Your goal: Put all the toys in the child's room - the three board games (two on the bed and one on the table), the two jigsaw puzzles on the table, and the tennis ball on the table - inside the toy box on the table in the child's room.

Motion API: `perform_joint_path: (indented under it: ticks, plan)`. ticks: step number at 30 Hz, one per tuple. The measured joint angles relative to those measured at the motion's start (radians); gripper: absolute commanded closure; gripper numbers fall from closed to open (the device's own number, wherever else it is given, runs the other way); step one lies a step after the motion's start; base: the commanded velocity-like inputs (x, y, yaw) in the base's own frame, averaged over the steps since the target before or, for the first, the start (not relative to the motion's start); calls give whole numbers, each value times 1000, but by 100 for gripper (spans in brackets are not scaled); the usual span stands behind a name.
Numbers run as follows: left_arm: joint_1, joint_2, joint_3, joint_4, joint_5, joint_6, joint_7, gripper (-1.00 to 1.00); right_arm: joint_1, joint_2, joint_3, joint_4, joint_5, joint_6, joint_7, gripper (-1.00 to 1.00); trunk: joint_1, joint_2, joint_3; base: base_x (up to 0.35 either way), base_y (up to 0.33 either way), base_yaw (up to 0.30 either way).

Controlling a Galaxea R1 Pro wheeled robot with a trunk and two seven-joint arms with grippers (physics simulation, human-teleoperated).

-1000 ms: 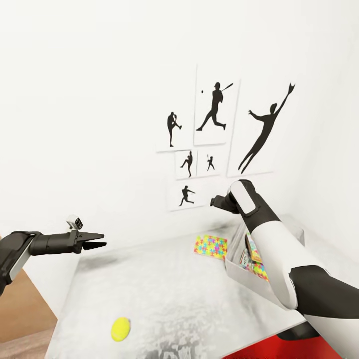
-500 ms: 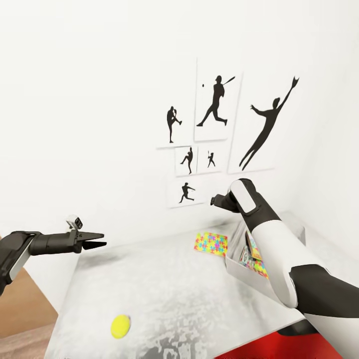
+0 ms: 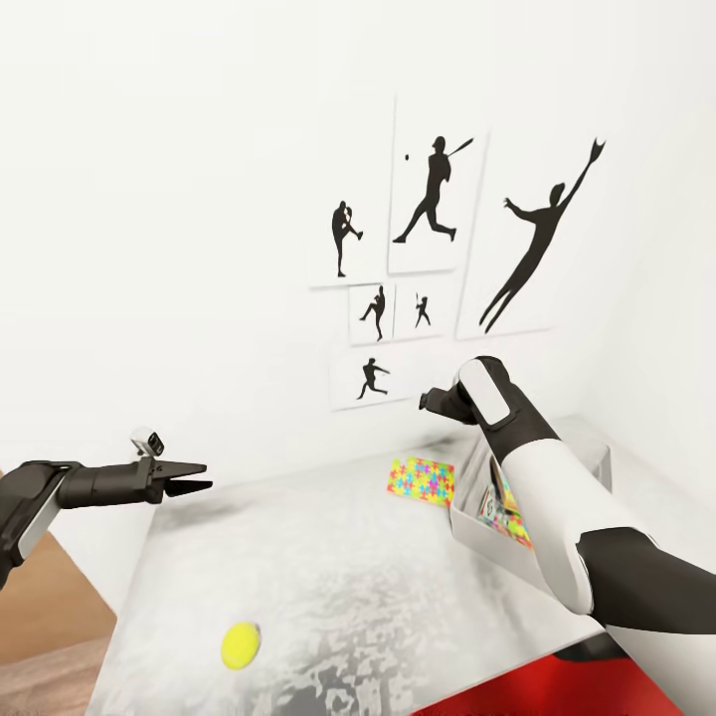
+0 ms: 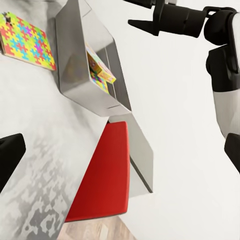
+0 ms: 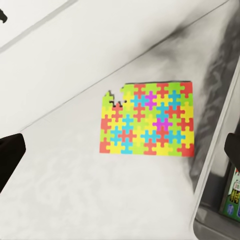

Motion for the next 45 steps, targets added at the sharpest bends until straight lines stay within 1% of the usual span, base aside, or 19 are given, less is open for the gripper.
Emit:
perform_joint_path:
  ticks: [19,34,43,45]
  plan:
    - [0,0,0,0,3,0,0,-100,-3,-1,7,-1,0,0,2,-100,0,0,-31,0,0,0]
    - [0,-1,0,0,3,0,0,-100,-40,-1,14,-3,1,1,2,-100,0,0,-55,0,0,0]
    - [0,-1,0,0,3,0,0,-100,-45,-5,15,-3,3,0,2,-100,0,0,-70,0,0,0]
    - [0,0,1,0,3,0,0,-100,-45,-5,15,-3,9,0,2,-100,0,0,-73,0,0,0]
